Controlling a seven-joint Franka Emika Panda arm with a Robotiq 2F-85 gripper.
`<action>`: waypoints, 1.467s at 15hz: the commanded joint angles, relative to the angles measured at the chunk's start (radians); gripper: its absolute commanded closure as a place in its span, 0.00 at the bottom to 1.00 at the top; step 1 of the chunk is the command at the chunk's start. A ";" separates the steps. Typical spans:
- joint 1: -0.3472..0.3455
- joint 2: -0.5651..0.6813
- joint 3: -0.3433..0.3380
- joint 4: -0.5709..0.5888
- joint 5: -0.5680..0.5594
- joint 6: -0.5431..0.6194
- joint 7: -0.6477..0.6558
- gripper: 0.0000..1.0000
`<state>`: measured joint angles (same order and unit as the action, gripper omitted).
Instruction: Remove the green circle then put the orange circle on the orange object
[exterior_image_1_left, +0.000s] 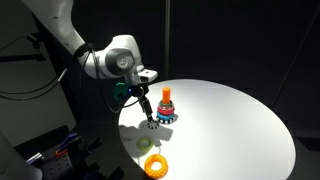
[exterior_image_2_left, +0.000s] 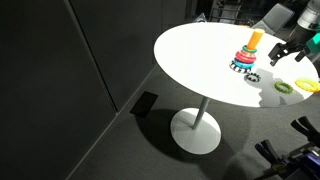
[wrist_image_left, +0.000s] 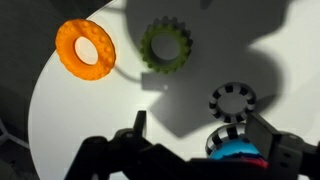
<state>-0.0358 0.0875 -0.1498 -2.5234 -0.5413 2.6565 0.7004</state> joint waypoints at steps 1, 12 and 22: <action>-0.019 -0.024 -0.006 -0.004 0.035 -0.044 -0.063 0.00; -0.083 0.036 -0.020 0.034 0.321 -0.069 -0.427 0.00; -0.075 0.095 -0.057 0.039 0.300 -0.062 -0.413 0.00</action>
<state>-0.1178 0.1825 -0.1995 -2.4852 -0.2448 2.5964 0.2905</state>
